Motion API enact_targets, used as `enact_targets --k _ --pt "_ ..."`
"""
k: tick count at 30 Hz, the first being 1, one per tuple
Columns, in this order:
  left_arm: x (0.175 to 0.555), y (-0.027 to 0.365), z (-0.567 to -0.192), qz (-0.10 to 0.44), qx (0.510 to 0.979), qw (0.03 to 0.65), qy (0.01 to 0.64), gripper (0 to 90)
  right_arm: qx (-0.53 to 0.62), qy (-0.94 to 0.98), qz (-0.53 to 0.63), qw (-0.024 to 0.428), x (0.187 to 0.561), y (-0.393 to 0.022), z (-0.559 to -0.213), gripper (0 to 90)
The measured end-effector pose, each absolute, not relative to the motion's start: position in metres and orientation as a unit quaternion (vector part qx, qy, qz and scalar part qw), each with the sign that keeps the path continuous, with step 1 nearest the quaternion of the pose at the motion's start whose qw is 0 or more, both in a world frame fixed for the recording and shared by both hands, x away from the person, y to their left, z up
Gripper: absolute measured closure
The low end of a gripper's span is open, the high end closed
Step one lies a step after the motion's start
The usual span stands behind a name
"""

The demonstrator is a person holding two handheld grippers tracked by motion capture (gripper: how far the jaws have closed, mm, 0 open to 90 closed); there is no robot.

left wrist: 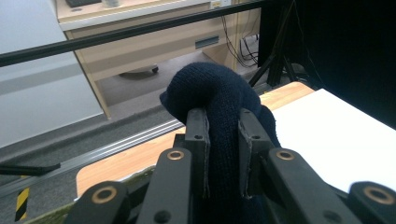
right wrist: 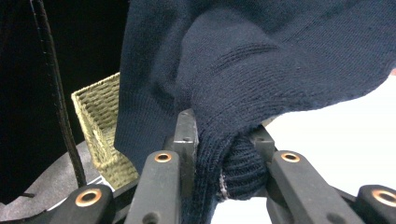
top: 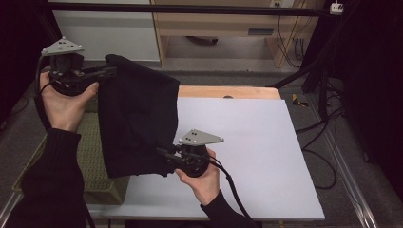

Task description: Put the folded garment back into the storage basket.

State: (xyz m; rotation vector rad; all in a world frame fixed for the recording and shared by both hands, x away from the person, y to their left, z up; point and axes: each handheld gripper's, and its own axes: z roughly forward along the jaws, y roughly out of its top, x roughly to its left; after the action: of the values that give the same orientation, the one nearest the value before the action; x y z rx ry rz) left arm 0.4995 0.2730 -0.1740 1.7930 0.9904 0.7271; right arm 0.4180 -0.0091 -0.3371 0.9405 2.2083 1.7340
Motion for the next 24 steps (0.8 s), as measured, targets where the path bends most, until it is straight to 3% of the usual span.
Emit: enact_targets --k 24 --pt "0.503 0.335 -0.171 0.318 0.714 0.443 0.439 76.8 0.297 0.741 0.596 0.083 0.424 0.065 -0.337 72.5"
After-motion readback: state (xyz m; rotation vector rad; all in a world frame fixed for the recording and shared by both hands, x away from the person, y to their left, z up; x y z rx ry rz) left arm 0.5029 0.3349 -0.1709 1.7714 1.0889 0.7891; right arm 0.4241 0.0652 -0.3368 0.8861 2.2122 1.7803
